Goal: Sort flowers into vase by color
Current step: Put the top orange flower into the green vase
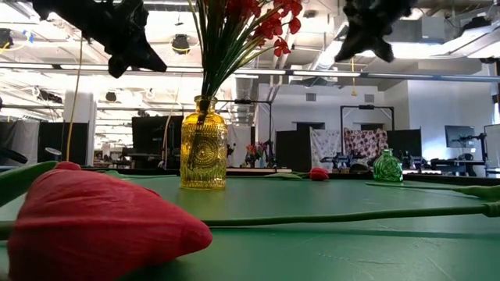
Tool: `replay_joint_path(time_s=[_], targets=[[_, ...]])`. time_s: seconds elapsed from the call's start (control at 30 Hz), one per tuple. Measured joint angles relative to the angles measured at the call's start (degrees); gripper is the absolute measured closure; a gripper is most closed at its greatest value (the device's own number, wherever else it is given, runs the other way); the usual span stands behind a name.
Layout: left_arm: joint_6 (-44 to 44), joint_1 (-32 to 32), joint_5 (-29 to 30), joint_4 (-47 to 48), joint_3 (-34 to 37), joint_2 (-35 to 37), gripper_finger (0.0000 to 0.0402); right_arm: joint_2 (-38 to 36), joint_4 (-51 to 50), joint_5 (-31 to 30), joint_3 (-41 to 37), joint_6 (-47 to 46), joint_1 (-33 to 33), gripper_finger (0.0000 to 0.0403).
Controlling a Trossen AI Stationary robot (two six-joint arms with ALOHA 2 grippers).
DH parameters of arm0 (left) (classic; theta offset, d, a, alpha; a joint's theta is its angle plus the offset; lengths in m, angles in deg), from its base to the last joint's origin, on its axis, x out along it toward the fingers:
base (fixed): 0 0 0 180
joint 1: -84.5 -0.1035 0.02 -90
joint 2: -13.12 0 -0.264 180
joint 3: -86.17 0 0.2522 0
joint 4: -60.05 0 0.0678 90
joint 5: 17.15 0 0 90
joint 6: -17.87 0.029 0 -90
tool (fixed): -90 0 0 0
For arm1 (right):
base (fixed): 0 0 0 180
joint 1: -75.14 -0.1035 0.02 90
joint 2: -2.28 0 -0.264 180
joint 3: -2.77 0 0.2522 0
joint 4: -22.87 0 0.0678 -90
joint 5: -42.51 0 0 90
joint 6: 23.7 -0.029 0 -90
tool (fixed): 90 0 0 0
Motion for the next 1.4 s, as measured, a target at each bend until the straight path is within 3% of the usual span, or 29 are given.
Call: replay_joint_path(time_s=[0.27,0.4,0.5,0.73,0.83,1.03,1.27,1.4], targets=[[-0.1,0.1,0.3,2.6,0.0,0.0,0.0401,0.0,-11.1,0.5,0.0,-4.7,-8.9,0.0371],[0.9,0.1,0.4,2.3,0.0,0.0,0.0401,0.0,-18.3,1.3,0.0,1.0,-12.2,0.0371],[2.0,0.1,0.4,2.3,0.0,0.0,0.0401,0.0,-21.7,1.5,0.0,13.7,-13.7,0.0371],[2.7,0.1,-0.2,2.4,0.0,0.0,0.0401,1.3,-26.8,5.4,0.0,56.6,-17.1,0.0370],[2.6,0.1,-0.6,2.5,0.0,0.0,0.0401,3.6,-27.7,6.6,0.0,68.7,-18.5,0.0361],[1.7,0.1,-0.6,2.5,0.0,0.0,0.0401,10.2,-29.6,6.6,0.0,84.3,-21.8,0.0303],[0.4,0.1,-0.7,2.5,0.0,0.0,0.0401,19.6,-31.2,6.4,0.0,88.4,-23.3,0.0205],[0.4,0.1,-0.7,2.5,0.0,0.0,0.0401,24.3,-30.3,6.4,0.0,93.9,-23.9,0.0170]])
